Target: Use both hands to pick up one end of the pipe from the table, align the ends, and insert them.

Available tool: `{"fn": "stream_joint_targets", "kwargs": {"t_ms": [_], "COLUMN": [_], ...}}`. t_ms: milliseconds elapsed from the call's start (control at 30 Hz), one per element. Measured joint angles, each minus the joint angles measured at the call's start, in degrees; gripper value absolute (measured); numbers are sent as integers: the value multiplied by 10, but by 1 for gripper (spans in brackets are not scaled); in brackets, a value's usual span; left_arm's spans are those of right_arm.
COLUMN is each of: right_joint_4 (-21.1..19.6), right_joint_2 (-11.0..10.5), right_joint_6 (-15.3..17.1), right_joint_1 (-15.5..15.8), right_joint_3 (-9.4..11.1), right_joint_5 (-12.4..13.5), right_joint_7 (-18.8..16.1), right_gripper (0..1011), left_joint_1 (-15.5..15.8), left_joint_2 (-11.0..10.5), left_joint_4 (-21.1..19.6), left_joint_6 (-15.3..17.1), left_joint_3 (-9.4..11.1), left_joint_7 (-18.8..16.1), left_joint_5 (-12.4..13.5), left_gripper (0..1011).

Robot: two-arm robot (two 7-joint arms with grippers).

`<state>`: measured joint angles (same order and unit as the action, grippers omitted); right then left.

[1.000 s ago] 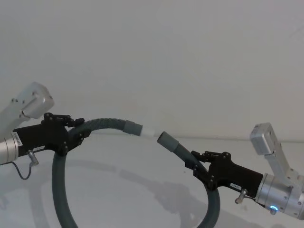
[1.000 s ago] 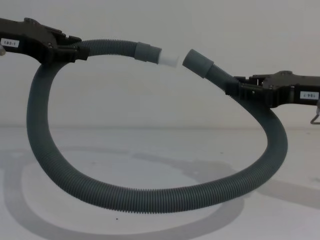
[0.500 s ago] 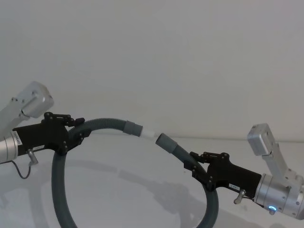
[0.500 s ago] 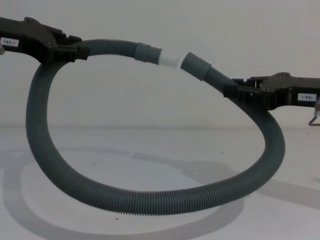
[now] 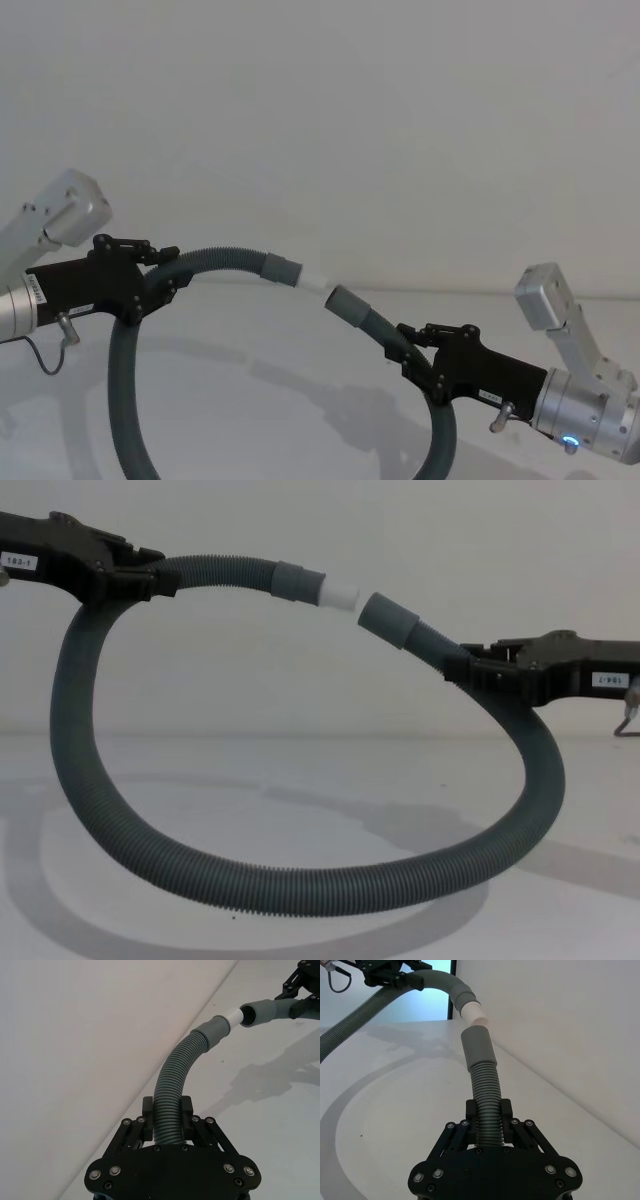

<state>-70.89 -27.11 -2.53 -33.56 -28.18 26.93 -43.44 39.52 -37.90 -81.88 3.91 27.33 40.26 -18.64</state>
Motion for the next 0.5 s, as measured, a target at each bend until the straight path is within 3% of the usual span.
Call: {"fn": "stream_joint_targets", "kwargs": {"t_ms": [500], "right_joint_4": [7], "right_joint_2": [0], "right_joint_6": [1], "right_joint_1": [-6], "right_joint_3": [-8], "right_joint_5": [0], "right_joint_7": [8], "right_gripper": [253], "left_joint_1": [7], "left_joint_2": [1], "left_joint_4": [9], "left_joint_6": [-4], "left_joint_3": [5], "left_joint_7": [8], "left_joint_5": [-6], "left_gripper": [288]}}
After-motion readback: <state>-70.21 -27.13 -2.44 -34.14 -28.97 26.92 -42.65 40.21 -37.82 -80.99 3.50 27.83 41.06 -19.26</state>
